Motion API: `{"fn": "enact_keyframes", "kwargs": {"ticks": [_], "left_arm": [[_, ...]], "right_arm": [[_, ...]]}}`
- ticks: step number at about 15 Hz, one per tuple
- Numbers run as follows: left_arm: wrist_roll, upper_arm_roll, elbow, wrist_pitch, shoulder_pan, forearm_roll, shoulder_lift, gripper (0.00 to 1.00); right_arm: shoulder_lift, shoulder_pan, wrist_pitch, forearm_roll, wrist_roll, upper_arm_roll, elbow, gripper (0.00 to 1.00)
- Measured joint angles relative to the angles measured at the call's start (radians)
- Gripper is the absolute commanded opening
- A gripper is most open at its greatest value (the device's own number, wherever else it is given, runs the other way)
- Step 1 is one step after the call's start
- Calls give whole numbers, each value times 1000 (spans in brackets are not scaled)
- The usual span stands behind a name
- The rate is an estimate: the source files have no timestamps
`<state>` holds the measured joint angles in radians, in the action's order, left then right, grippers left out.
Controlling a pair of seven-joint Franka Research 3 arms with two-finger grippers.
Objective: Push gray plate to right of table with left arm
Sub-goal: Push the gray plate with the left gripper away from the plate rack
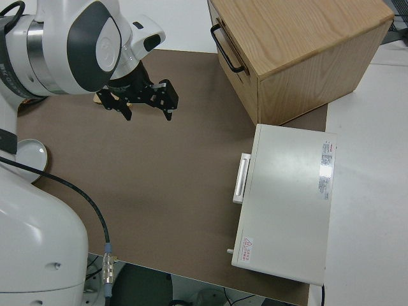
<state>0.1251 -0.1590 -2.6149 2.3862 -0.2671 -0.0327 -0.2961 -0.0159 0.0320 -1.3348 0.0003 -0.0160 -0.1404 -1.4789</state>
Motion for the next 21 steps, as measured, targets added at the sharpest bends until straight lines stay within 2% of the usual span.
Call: {"fn": "enact_keyframes", "kwargs": {"ticks": [7, 12, 13, 14, 17, 19, 20, 21], "left_arm": [[0, 0, -68, 170, 0, 0, 86, 995], [0, 0, -83, 211, 0, 0, 123, 987], [0, 0, -84, 213, 0, 0, 128, 917], [0, 0, -85, 214, 0, 0, 130, 806], [0, -1, -84, 216, 2, -1, 131, 344], [0, -4, -82, 217, 4, -1, 128, 86], [0, -5, -81, 218, 6, -1, 127, 1], [0, -5, -81, 219, 9, -1, 126, 0]], "right_arm": [[0, 0, 0, 0, 0, 0, 0, 983], [0, 0, 0, 0, 0, 0, 0, 983], [0, 0, 0, 0, 0, 0, 0, 983], [0, 0, 0, 0, 0, 0, 0, 983], [0, 0, 0, 0, 0, 0, 0, 983], [0, 0, 0, 0, 0, 0, 0, 983], [0, 0, 0, 0, 0, 0, 0, 983], [0, 0, 0, 0, 0, 0, 0, 983]]}}
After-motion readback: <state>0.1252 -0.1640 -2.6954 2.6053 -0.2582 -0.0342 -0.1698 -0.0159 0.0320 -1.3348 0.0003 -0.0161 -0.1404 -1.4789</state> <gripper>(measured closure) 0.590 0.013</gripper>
